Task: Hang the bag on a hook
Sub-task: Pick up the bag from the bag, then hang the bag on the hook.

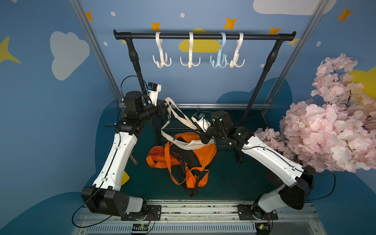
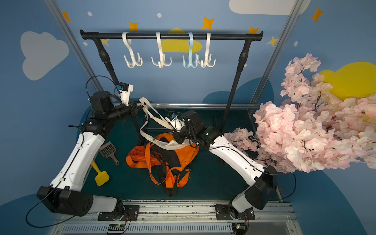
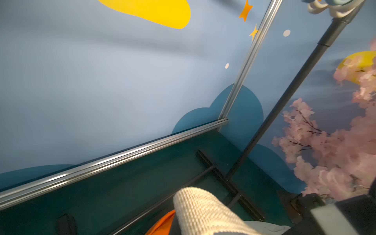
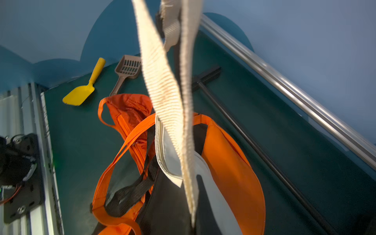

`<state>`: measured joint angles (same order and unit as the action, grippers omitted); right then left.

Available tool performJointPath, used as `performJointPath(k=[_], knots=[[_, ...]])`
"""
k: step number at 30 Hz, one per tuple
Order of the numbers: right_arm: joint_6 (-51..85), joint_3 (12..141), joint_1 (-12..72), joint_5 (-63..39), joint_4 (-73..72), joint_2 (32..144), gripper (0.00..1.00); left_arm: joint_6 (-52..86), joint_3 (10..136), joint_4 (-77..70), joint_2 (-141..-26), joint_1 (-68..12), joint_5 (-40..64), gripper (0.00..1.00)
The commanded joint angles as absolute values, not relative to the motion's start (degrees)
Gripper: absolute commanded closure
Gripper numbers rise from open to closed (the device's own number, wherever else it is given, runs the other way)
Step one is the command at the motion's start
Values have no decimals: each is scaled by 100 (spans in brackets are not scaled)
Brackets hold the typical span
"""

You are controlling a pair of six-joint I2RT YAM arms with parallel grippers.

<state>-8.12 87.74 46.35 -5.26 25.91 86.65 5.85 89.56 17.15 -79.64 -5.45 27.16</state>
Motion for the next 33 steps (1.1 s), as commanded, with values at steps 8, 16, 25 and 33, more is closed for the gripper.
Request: performJointPath(k=[8,16,25,33], knots=[[-871,11281,4699,103,2206,9345,100,407,10051,1845,-7729,491,2220,96],[-1190,13460,4708,293,2227,10414,100,844,11113,1649,-8161,939,2622,96],[-1497,14488,4703,672,1210,11110,100,924,12988,1928,-9044,1041,2771,96],[-1878,15207,4667,995,493,11677,100,1488,14263,1783,-9838,1212,2976,96]])
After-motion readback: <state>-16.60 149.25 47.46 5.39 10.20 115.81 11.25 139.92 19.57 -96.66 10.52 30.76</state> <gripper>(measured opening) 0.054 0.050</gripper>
